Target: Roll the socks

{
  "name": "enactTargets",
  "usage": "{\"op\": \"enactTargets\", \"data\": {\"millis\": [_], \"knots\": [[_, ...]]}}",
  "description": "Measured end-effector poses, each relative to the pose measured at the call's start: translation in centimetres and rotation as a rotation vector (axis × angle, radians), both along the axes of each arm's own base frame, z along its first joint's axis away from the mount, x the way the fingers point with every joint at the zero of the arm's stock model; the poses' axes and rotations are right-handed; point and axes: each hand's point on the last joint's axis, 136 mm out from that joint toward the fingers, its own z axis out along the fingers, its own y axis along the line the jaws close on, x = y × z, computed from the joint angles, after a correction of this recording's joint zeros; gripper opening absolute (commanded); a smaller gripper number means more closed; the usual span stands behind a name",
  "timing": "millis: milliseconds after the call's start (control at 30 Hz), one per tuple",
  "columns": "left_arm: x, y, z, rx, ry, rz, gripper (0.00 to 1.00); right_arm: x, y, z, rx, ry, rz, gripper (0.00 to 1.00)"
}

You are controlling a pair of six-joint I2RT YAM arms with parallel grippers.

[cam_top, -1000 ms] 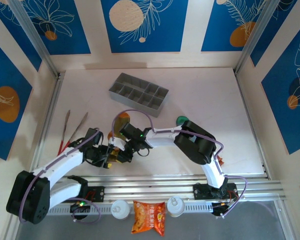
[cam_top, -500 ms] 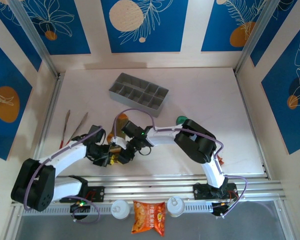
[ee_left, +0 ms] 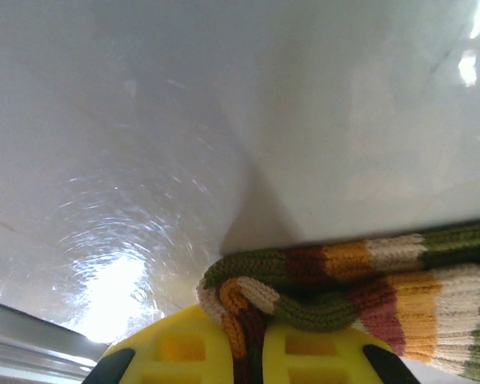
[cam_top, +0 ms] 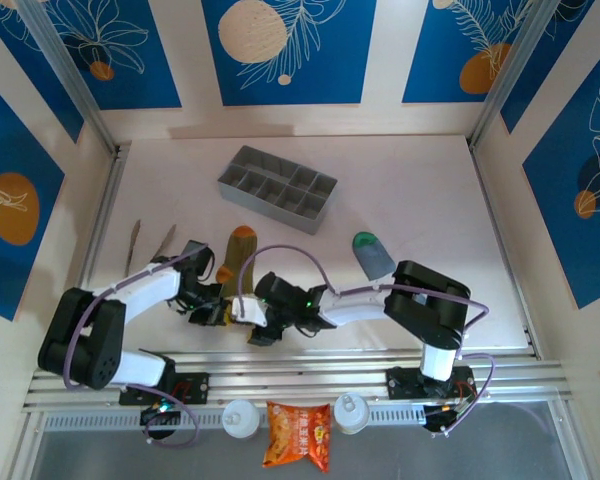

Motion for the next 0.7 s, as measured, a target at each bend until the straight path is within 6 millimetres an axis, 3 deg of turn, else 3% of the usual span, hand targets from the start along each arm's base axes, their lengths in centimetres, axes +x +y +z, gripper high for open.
{"op": "enactTargets", "data": {"millis": [133, 300, 467, 600, 700], "knots": [[0.0, 0.1, 0.0, -0.005, 0.026, 0.005, 0.00, 1.1, 0.5, 0.4, -0.015, -0.169, 0.013, 0.54], [0.1, 0.1, 0.0, -0.011, 0.046, 0.011, 0.00, 1.9, 0.6, 0.0, -0.047, -0.249, 0.022, 0.52], [0.2, 0.1, 0.2, -0.014, 0.055, 0.002, 0.00, 3.0, 0.6, 0.0, -0.067, -0.301, -0.012, 0.58], [0.3, 0.2, 0.2, -0.017, 0.054, 0.005, 0.00, 2.7, 0.5, 0.7, -0.059, -0.314, 0.005, 0.59], [0.3, 0.2, 0.2, -0.017, 0.054, 0.007, 0.00, 1.8, 0.7, 1.4, -0.041, -0.312, 0.042, 0.54]]}}
